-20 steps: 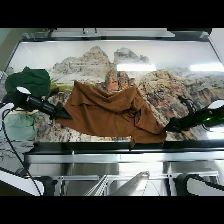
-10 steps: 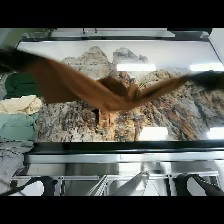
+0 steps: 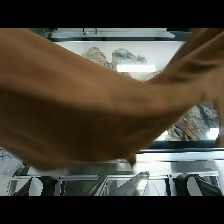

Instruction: Fold the shirts.

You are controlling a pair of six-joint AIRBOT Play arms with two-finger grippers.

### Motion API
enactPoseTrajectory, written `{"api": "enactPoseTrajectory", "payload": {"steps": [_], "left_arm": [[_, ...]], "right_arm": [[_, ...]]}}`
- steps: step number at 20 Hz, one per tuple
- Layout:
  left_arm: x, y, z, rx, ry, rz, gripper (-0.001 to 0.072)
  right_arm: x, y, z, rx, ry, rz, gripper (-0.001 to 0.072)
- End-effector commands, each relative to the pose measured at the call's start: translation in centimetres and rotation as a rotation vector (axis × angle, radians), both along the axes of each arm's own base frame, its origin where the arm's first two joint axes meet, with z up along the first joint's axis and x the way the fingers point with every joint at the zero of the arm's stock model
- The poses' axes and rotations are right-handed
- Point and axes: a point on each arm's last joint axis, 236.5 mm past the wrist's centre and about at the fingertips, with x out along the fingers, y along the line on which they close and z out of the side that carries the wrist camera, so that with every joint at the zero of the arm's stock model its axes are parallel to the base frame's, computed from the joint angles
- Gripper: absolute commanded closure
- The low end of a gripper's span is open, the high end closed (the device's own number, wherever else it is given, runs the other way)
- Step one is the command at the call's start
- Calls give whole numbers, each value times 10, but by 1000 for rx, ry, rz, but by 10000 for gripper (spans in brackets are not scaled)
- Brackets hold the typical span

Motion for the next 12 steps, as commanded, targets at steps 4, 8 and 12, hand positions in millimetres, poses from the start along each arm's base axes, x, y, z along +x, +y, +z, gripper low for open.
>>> {"api": "enactPoseTrajectory", "payload": {"steps": [4, 8, 12], "left_arm": [[152, 31, -213, -158, 462, 50, 682], [243, 24, -363, -176, 748, 18, 682], [285, 25, -436, -259, 883, -195, 695]], "right_arm": [[157, 31, -227, 237, 630, 208, 696], [251, 46, -381, 269, 825, 40, 696], [290, 17, -465, 328, 912, -36, 696]]}}
